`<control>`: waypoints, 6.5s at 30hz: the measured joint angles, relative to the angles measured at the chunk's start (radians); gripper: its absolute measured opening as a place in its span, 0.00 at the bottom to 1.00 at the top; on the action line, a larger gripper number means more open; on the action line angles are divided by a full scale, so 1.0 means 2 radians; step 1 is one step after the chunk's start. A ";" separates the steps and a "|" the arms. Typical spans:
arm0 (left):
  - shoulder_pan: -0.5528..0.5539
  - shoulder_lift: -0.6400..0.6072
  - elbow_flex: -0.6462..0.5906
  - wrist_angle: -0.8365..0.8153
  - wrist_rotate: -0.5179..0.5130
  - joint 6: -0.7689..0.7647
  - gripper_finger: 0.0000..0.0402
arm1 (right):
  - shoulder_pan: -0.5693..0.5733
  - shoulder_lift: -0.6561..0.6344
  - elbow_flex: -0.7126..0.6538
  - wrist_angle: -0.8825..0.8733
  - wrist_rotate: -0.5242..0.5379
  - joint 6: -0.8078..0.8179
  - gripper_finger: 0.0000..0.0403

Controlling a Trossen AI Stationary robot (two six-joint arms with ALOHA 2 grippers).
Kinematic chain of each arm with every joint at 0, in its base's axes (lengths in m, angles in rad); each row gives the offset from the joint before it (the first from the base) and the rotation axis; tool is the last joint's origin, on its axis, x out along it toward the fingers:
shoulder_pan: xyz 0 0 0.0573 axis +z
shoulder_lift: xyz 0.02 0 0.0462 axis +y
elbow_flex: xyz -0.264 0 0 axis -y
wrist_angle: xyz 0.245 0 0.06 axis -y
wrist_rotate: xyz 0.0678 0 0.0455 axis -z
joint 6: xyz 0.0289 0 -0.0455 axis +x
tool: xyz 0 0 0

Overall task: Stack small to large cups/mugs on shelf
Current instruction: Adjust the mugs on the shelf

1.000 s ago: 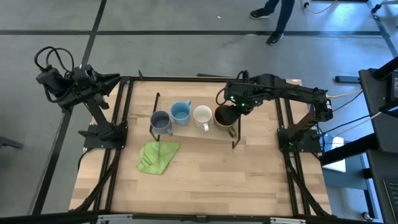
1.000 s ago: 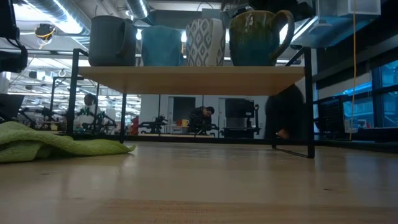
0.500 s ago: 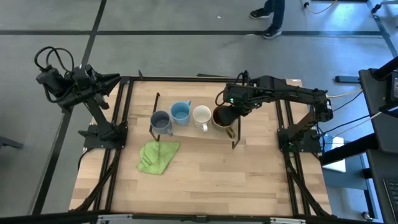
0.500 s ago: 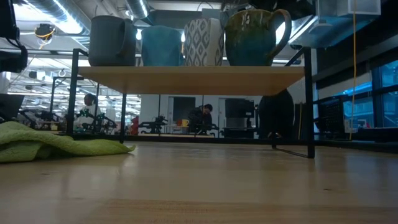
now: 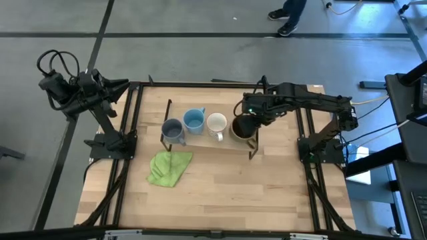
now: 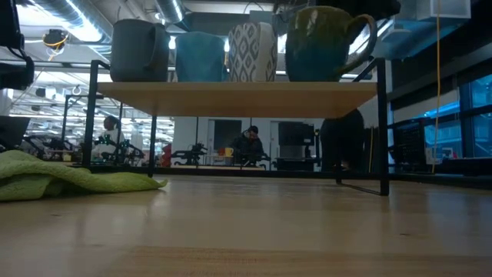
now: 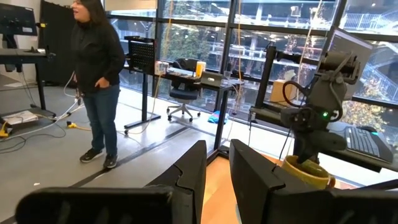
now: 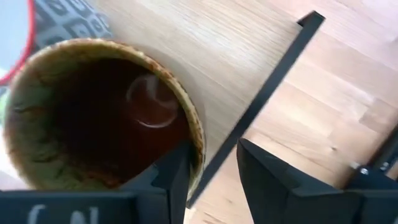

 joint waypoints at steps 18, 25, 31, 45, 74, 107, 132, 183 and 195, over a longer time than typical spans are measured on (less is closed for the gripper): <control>0.000 0.000 0.000 0.000 0.000 -0.001 0.17 | 0.000 -0.015 0.000 0.038 -0.003 -0.008 0.33; 0.000 0.000 0.000 0.000 0.000 -0.001 0.17 | 0.000 -0.030 0.000 0.038 -0.004 0.002 0.33; 0.000 0.000 0.000 0.000 0.000 -0.001 0.17 | 0.000 -0.039 0.015 0.126 0.008 -0.039 0.33; -0.013 0.000 0.000 -0.007 0.014 -0.014 0.17 | -0.033 0.096 0.149 0.249 -0.040 -0.242 0.33; -0.180 -0.074 0.008 -0.352 0.052 -0.350 0.17 | -0.076 0.193 0.267 0.243 -0.105 -0.351 0.33; -0.221 0.177 0.406 -0.432 0.485 -0.028 0.17 | -0.101 0.192 0.267 0.285 -0.182 -0.353 0.33; -0.261 0.202 0.453 -0.761 0.377 -0.490 0.14 | -0.092 0.160 0.267 0.375 -0.131 -0.351 0.33; 0.583 0.408 0.428 -0.763 0.803 -0.144 0.00 | -0.037 0.095 0.261 0.305 0.079 -0.454 0.33; 0.635 0.483 0.449 -0.768 0.781 -0.076 0.00 | -0.037 0.099 0.259 0.234 0.149 -0.377 0.33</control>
